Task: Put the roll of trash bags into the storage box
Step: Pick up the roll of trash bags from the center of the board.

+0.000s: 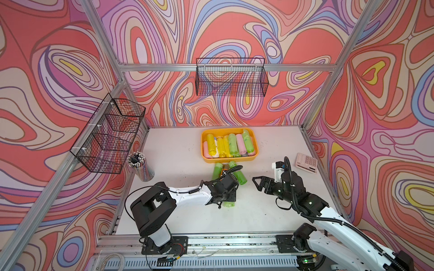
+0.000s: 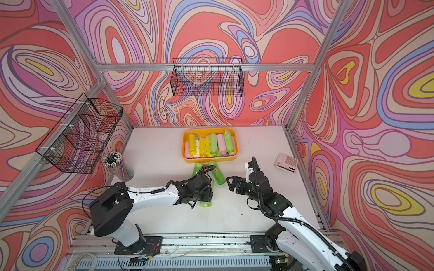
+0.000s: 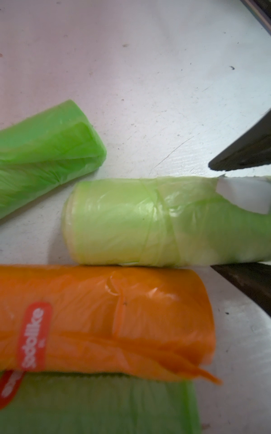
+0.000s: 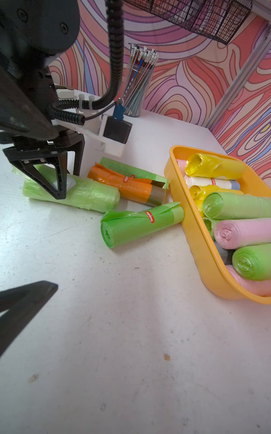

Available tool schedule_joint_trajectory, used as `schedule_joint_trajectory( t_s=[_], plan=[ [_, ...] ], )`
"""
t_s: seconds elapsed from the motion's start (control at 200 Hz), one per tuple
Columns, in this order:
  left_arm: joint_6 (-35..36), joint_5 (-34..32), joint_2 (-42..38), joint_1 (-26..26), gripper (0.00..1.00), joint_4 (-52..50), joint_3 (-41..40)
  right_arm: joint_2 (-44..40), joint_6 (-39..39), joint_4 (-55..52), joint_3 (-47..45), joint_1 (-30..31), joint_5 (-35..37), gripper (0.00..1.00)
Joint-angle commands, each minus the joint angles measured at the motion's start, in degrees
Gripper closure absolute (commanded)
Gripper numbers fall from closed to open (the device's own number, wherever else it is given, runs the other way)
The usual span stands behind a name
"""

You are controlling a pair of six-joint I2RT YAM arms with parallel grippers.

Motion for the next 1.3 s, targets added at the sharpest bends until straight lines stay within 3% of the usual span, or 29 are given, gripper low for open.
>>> schedule_joint_trajectory(
  t_s=[0.0,0.17,0.396,1.297],
  plan=[
    [-1.0,0.8,-0.1,0.0,0.42,1.7,-0.6,0.2,0.7,0.5,-0.5,0.0,0.8,0.04],
    [-1.3,0.9,-0.3,0.1,0.5,2.1,-1.1,0.2,0.9,0.6,-0.6,0.0,0.8,0.04],
    [-1.1,0.9,-0.4,-0.1,0.51,2.0,-0.9,0.5,0.8,0.8,-0.7,0.0,0.9,0.04],
    [-0.1,0.7,-5.0,-1.3,0.75,1.7,-1.7,2.2,1.9,3.1,-1.3,0.0,0.7,0.04]
  ],
)
